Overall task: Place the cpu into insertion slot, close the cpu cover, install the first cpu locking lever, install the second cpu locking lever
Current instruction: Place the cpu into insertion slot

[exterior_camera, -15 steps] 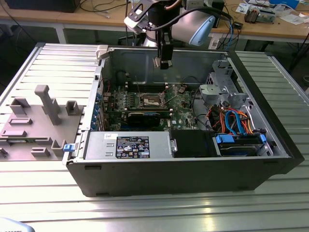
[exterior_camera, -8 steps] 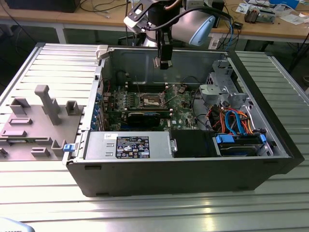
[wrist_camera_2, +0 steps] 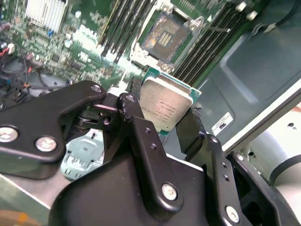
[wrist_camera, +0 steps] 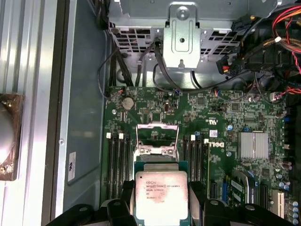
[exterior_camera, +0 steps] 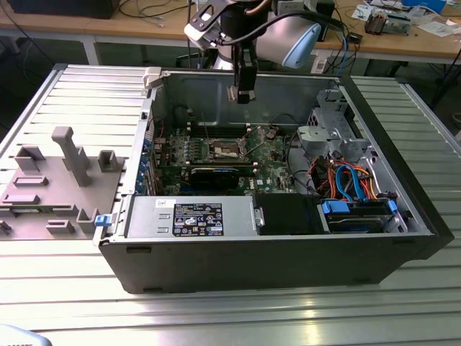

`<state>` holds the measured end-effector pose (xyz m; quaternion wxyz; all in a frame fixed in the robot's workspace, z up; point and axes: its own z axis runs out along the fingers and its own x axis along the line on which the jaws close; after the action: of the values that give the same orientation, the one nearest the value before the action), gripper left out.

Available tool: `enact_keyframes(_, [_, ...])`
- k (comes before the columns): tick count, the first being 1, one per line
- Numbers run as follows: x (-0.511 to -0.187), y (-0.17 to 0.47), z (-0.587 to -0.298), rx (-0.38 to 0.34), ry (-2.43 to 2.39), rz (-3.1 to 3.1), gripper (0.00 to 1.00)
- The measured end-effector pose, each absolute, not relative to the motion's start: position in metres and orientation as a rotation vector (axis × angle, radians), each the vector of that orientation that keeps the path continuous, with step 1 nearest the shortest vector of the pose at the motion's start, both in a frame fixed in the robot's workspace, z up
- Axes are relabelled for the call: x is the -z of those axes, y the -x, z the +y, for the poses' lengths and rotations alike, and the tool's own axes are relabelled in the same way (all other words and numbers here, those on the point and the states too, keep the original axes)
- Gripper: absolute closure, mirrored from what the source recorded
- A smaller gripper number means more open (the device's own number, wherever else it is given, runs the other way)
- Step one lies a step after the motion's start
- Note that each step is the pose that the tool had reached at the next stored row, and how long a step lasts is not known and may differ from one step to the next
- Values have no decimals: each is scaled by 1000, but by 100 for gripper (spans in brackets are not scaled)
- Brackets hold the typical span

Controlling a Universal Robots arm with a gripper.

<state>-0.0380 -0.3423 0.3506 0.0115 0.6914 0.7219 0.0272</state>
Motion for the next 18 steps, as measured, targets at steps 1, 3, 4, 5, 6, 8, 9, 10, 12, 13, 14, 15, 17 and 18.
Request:
enact_keyframes(1, [-350, 38, -342, -72, -2163, 2258, 45])
enact_keyframes(3, [-350, 38, -342, -66, -2166, 2260, 45])
enact_keyframes(4, [-350, 38, -342, -66, -2166, 2260, 45])
enact_keyframes(5, [-350, 38, -342, -66, -2166, 2260, 45])
enact_keyframes(6, [-350, 38, -342, -66, -2166, 2260, 45])
enact_keyframes(8, [-350, 38, -342, -66, -2166, 2261, 45])
enact_keyframes(9, [-350, 38, -342, -66, -2166, 2261, 45])
enact_keyframes(10, [-350, 38, -342, -66, -2166, 2261, 45])
enact_keyframes(12, [-349, 38, -342, -66, -2166, 2261, 45])
enact_keyframes(13, [-349, 38, -342, -66, -2166, 2261, 45])
enact_keyframes(14, [-349, 38, -342, -66, -2166, 2261, 45])
enact_keyframes(15, [-349, 38, -342, -66, -2166, 2261, 45])
enact_keyframes(17, [-349, 38, -342, -66, -2166, 2261, 45])
enact_keyframes(18, [-348, 38, -342, -66, -2166, 2261, 45])
